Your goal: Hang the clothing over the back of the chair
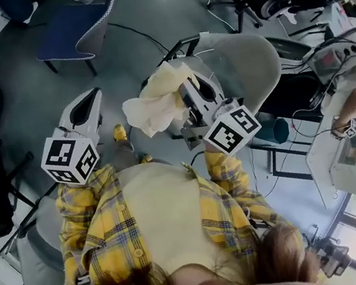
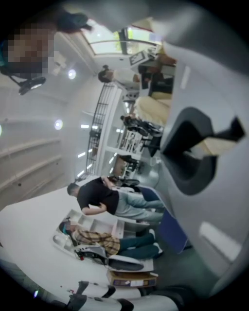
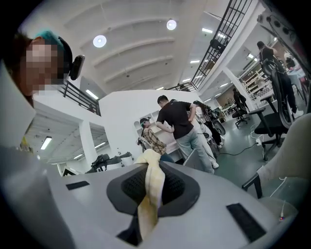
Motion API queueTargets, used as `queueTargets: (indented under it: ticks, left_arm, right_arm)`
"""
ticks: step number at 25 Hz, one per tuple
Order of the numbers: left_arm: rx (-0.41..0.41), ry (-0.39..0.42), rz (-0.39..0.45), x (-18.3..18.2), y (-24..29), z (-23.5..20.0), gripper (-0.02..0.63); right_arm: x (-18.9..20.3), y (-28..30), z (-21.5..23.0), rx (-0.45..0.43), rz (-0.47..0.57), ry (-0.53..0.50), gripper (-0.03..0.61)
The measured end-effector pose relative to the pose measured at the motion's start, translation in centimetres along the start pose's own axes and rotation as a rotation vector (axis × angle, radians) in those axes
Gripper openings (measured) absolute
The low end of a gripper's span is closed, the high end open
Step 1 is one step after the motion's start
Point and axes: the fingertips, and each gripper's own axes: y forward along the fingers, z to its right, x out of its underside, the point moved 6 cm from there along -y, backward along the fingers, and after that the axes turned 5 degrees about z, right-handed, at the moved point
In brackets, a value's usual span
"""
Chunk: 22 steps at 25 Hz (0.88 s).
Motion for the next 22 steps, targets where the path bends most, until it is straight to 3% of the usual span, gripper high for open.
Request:
queueTargets:
  ticks: [22]
  left_arm:
    - [0.061,0.004,-0.023,-4.5,6.1,-10.3,0.008]
  right_arm:
    - [-2.8,14.5,2.6,0.057,0.036,-0.042,0.035]
